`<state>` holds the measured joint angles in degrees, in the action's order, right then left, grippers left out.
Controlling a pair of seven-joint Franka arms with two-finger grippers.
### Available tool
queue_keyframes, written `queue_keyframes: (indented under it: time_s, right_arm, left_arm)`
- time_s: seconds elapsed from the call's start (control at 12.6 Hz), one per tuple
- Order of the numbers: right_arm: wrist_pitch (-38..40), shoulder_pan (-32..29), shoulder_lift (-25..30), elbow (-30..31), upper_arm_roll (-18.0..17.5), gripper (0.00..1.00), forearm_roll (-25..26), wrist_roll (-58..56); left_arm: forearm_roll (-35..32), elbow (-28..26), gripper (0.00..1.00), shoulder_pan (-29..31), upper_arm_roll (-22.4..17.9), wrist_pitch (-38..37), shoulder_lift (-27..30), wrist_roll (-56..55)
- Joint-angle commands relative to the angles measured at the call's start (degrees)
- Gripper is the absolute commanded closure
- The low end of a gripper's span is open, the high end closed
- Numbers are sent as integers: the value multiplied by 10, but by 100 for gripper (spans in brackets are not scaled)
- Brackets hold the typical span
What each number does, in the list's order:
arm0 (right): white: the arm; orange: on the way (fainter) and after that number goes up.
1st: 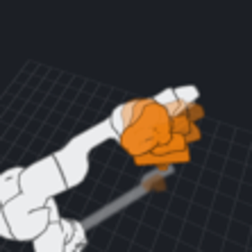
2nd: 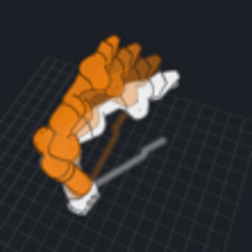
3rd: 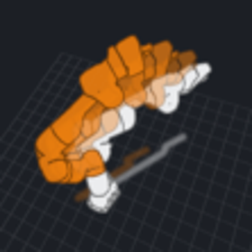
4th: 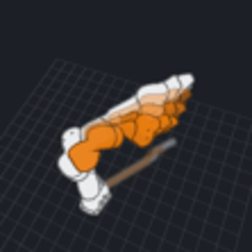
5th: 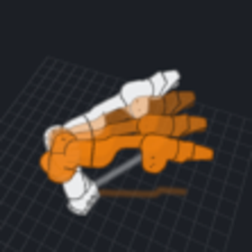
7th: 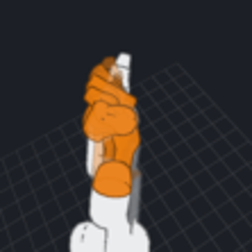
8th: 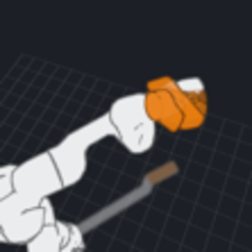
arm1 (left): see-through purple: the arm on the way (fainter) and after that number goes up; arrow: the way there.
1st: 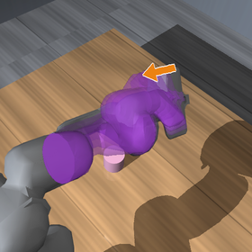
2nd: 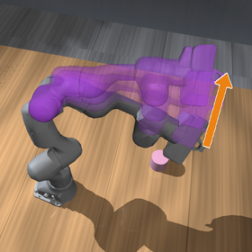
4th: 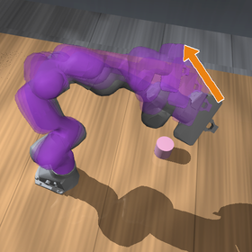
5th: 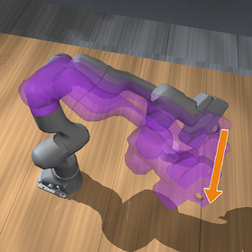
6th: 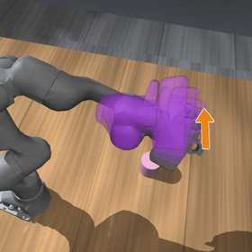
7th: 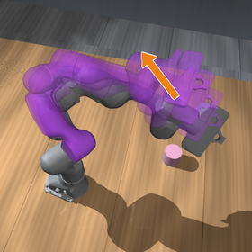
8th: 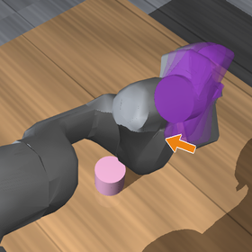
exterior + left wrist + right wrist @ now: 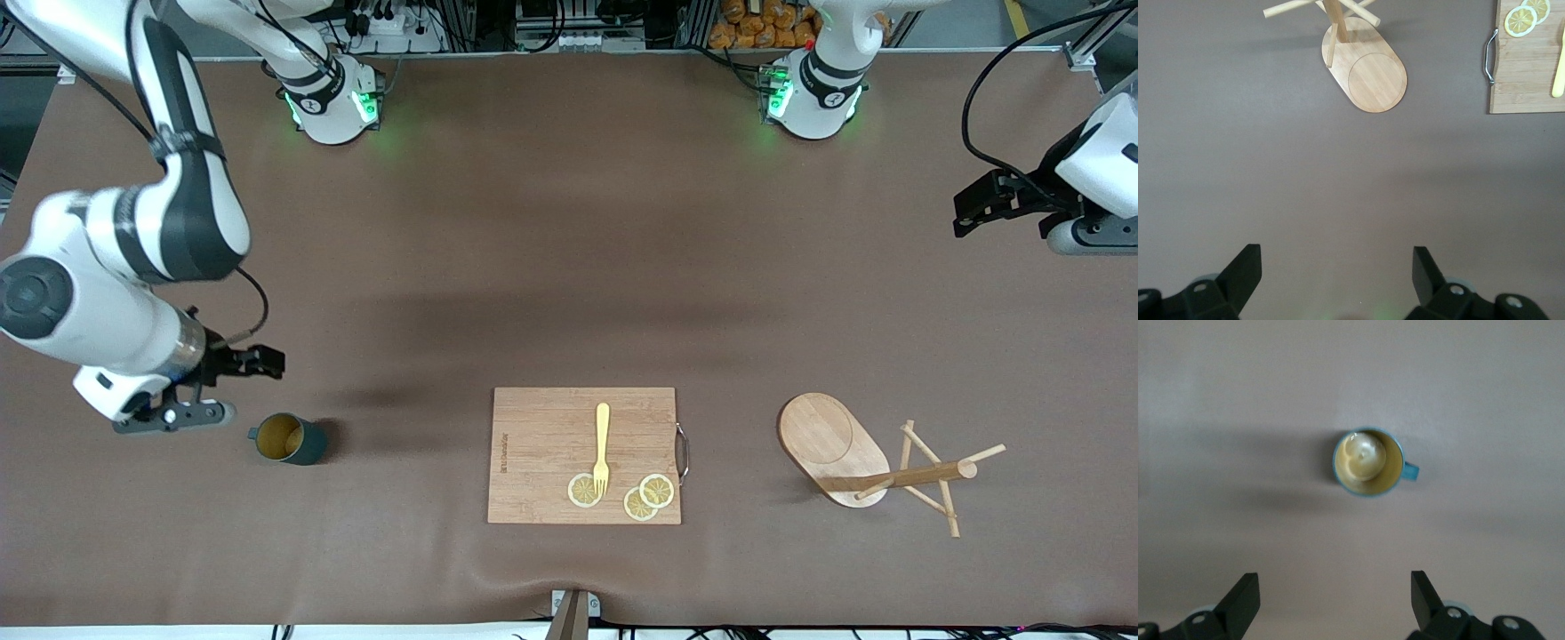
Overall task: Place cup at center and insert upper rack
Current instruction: 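Reach the right gripper to the teal mug and grasp its rim, then lift the teal mug with the right gripper and carry it toward the table center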
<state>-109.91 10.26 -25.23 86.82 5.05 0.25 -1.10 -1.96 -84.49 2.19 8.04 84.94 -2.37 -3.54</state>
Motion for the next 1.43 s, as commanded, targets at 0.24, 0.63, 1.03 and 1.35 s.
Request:
queue_keyframes:
  time_s: [0.24, 0.63, 1.03, 1.35]
  right_arm:
    - [-124, 21, -77, -16, 1, 0, 5, -4]
    - [-128, 40, -107, -16, 1, 0, 1, -30]
    - [-165, 35, -137, -16, 2, 0, -1, 19]
    - [-187, 19, -159, -14, 2, 0, -3, 26]
  left_arm:
    - [-14, -3, 0, 2, 5, 7, 0, -1]
    - [-14, -2, 0, -3, 6, 12, -11, -1]
    - [-11, -2, 0, -4, 12, 18, -12, -1]
    - [11, -1, 0, -3, 15, 35, -14, 0]
